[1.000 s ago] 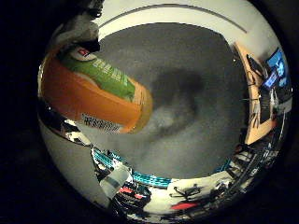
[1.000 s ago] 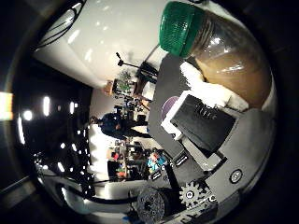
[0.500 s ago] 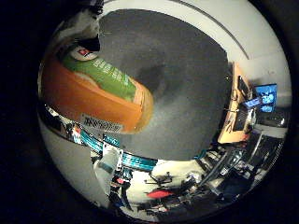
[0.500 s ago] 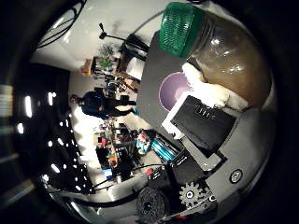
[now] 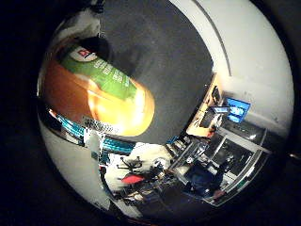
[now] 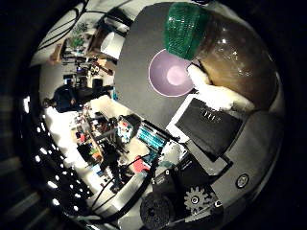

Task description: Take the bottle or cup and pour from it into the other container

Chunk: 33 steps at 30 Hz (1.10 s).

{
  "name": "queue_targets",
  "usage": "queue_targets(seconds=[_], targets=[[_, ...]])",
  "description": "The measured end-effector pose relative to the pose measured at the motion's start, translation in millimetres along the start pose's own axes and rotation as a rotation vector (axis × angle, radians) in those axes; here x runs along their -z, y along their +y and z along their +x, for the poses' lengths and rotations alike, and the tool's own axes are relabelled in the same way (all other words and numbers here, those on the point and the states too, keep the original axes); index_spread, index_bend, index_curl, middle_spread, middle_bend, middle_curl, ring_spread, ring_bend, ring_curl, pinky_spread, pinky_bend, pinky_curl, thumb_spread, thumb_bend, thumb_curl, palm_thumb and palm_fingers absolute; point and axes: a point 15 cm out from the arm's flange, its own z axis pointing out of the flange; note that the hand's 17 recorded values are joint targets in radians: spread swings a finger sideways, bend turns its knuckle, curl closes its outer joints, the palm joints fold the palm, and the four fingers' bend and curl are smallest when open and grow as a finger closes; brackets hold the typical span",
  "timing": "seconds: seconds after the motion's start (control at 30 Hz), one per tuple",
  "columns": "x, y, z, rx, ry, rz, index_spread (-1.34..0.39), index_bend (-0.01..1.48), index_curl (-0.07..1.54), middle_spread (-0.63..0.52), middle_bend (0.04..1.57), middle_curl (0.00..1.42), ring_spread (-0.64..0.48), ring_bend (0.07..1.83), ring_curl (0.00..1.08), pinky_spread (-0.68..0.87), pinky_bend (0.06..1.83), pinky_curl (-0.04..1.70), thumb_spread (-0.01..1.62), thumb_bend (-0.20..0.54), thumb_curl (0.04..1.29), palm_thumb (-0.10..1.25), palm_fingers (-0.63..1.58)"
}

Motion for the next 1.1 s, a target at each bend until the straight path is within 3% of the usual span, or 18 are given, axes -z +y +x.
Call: queue_targets(seconds=[0.23,0.57,1.1], targets=[[-8,-21,-4,0.031,0.244,-0.096,-0.18,1.18,0.78,-0.11,1.36,0.76,-0.22,1.33,0.78,-0.23,1.33,0.83,0.42,-0.02,0.96,1.08,1.12],[-12,-42,-11,0.049,0.454,-0.159,-0.19,1.18,0.78,-0.11,1.36,0.76,-0.24,1.32,0.8,-0.23,1.33,0.83,0.44,-0.02,0.96,1.07,1.13],[-32,-56,-60,0.126,0.554,-0.224,-0.19,1.17,0.78,-0.11,1.35,0.75,-0.24,1.3,0.82,-0.23,1.33,0.84,0.45,-0.02,0.96,1.08,1.13]])
